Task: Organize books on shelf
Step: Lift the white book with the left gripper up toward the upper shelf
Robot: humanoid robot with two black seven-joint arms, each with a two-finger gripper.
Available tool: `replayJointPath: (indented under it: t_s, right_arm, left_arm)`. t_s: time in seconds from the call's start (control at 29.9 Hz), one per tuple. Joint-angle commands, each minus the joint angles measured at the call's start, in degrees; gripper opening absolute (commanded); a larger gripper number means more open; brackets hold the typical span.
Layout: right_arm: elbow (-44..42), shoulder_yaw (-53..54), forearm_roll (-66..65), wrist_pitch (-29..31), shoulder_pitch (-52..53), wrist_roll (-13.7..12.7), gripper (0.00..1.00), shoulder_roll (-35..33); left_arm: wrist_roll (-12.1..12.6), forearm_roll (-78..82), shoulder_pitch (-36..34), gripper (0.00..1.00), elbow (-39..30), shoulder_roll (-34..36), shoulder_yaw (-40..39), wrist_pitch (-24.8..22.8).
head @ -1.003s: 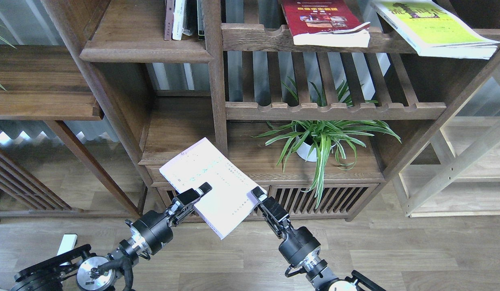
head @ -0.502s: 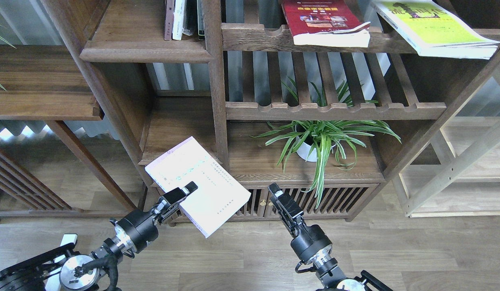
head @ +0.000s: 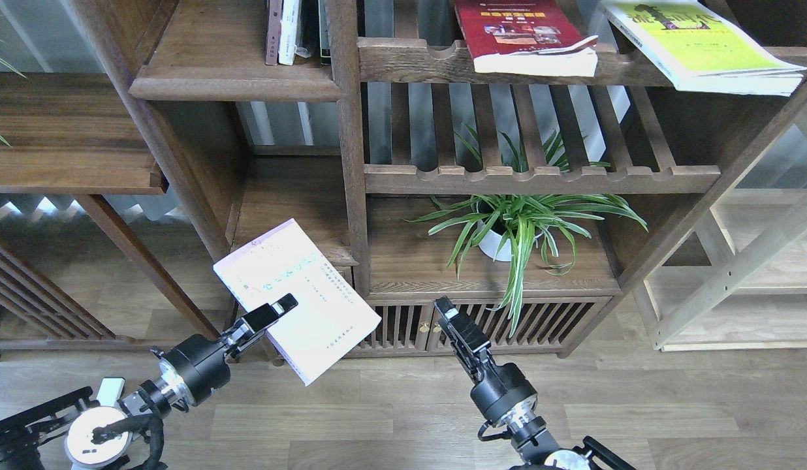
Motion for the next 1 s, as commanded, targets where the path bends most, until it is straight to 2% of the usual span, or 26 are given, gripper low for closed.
replayJointPath:
  t_s: [0.0, 0.13, 0.37, 0.47, 0.8, 0.97]
  right_arm:
    - [0.0, 0.1, 0.0, 0.0, 0.0, 0.0, 0.68, 0.0]
    - [0.0, 0.3, 0.0, 0.0, -0.1, 0.0, 0.68, 0.0]
    - [0.0, 0.8, 0.0, 0.0, -0.2, 0.0, 0.68, 0.0]
    - [0.0, 0.9, 0.1, 0.0, -0.2, 0.0, 0.68, 0.0]
    - [-0.1, 1.8, 0.0, 0.0, -0.1, 0.0, 0.69, 0.0]
    - [-0.2, 1.9, 0.0, 0.0, -0.1, 0.0, 0.69, 0.0]
  left_arm:
    - [-0.2, 4.9, 0.5, 0.03, 0.5, -0.1, -3.6, 0.0]
    - [-0.4, 11.1, 1.5, 0.03, 0.9, -1.6, -8.4, 0.0]
    - [-0.7, 30.0, 8.9, 0.03, 0.0, -8.8, -24.9, 0.0]
    - [-0.7, 33.2, 10.9, 0.03, -1.4, -10.9, -30.3, 0.0]
    - [-0.6, 40.9, 16.4, 0.03, -6.0, -15.0, -43.6, 0.0]
    - [-0.2, 46.6, 18.3, 0.03, -8.0, -17.0, -47.8, 0.0]
